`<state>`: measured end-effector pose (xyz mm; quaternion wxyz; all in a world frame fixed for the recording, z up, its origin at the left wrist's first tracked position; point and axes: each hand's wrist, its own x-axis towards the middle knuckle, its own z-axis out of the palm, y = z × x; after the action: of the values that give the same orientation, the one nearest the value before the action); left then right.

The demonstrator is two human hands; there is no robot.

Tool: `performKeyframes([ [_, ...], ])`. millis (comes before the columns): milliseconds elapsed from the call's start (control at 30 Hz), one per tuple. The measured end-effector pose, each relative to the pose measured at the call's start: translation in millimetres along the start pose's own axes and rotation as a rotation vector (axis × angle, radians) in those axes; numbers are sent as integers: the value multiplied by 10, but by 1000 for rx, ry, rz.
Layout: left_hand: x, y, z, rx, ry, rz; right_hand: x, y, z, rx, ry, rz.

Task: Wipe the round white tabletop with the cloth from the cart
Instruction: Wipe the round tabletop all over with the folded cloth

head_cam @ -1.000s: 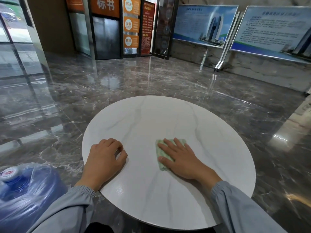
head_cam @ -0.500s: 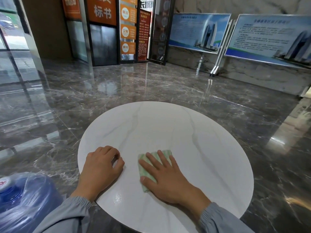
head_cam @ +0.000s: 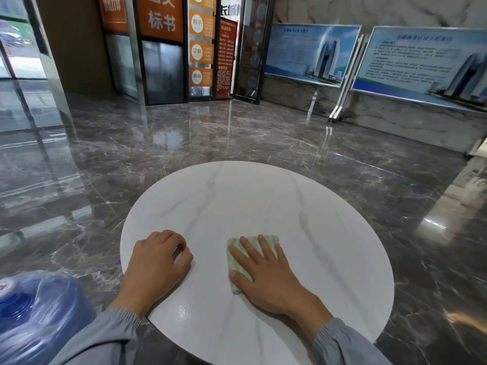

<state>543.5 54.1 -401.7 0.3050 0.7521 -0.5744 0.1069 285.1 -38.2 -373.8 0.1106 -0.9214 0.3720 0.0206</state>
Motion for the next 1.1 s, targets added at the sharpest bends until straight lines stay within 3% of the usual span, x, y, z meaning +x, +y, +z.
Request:
performKeyframes([
  [700, -4, -16, 0, 16, -13, -10, -62, -4, -51, 18, -34, -83],
  [900, -18, 2, 2, -3, -7, -25, 286, 399, -176, 12, -4, 191],
  [1100, -14, -13, 0, -8, -9, -14, 119, -314, 39, -26, -13, -135],
])
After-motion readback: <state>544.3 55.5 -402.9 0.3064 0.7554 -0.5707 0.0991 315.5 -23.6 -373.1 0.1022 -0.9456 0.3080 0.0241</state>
